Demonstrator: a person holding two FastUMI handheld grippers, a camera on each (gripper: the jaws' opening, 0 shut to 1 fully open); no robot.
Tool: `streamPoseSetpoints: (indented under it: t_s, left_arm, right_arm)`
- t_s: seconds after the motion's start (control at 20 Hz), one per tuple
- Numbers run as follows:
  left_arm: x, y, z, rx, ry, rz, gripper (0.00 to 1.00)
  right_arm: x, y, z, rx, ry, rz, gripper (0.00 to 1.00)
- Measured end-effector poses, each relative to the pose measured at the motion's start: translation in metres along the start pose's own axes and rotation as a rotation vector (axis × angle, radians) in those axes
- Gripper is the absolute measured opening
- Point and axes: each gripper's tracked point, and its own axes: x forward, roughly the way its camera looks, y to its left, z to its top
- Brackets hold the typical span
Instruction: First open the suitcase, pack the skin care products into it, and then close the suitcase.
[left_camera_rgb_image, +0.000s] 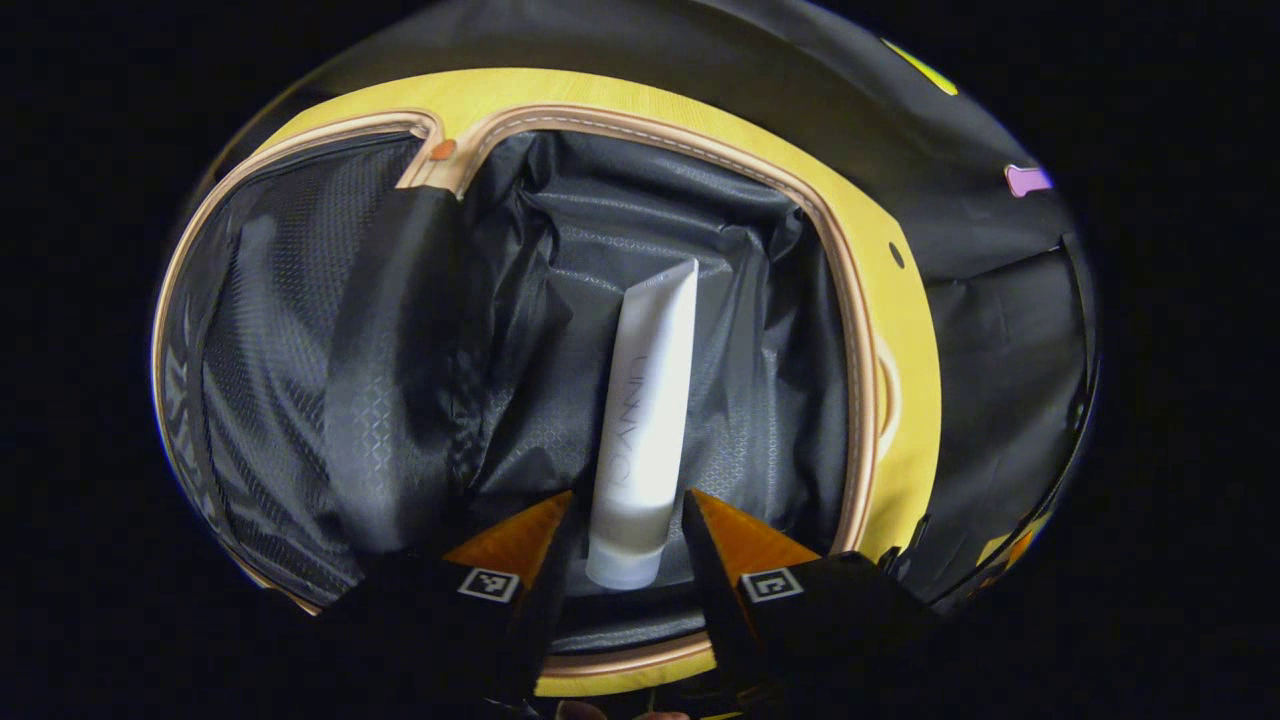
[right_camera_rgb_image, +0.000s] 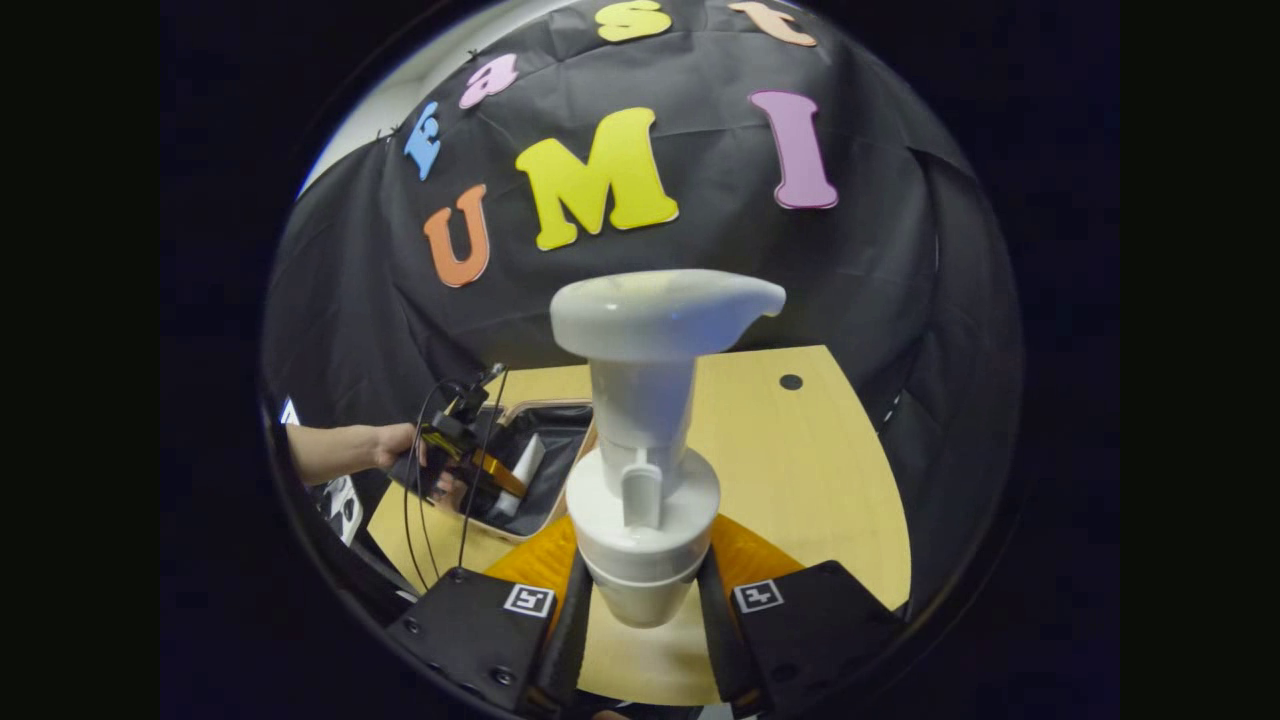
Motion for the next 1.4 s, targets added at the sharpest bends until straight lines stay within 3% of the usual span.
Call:
streamPoseSetpoints:
  t_s: [0.05,0.1,0.3,0.5,0.75,0.95,1.05,1.25,1.4]
  left_arm:
    - [-0.009,0.003,0.0,0.007,-0.027,0.013,0.7]
    - [-0.022,0.003,0.001,0.006,-0.063,0.016,0.84]
    - [-0.084,0.0,-0.006,0.002,-0.27,0.031,0.89]
    - [-0.144,0.026,-0.036,0.037,-0.495,0.154,0.94]
    - [-0.18,0.023,-0.097,-0.083,-0.662,0.08,0.94]
    - [-0.192,0.033,-0.14,-0.144,-0.685,0.059,0.94]
    - [-0.197,0.047,-0.156,-0.15,-0.69,0.078,0.94]
    - [-0.214,0.075,-0.172,-0.184,-0.717,0.127,0.94]
    - [-0.224,0.089,-0.175,-0.221,-0.747,0.131,0.94]
  right_arm:
    - [0.006,0.009,0.001,-0.011,0.007,0.017,0.48]
    - [0.013,0.017,0.002,-0.02,0.014,0.033,0.48]
    - [0.047,0.06,0.011,-0.037,0.055,0.119,0.48]
    - [0.094,0.114,0.014,-0.074,0.147,0.203,0.48]
    - [0.174,0.175,-0.009,-0.049,0.365,0.274,0.48]
    - [0.238,0.184,-0.056,0.045,0.612,0.2,0.48]
    - [0.268,0.177,-0.086,0.088,0.72,0.104,0.48]
    - [0.295,0.163,-0.113,0.211,0.823,-0.042,0.48]
    - [0.3,0.162,-0.117,0.239,0.85,-0.084,0.45]
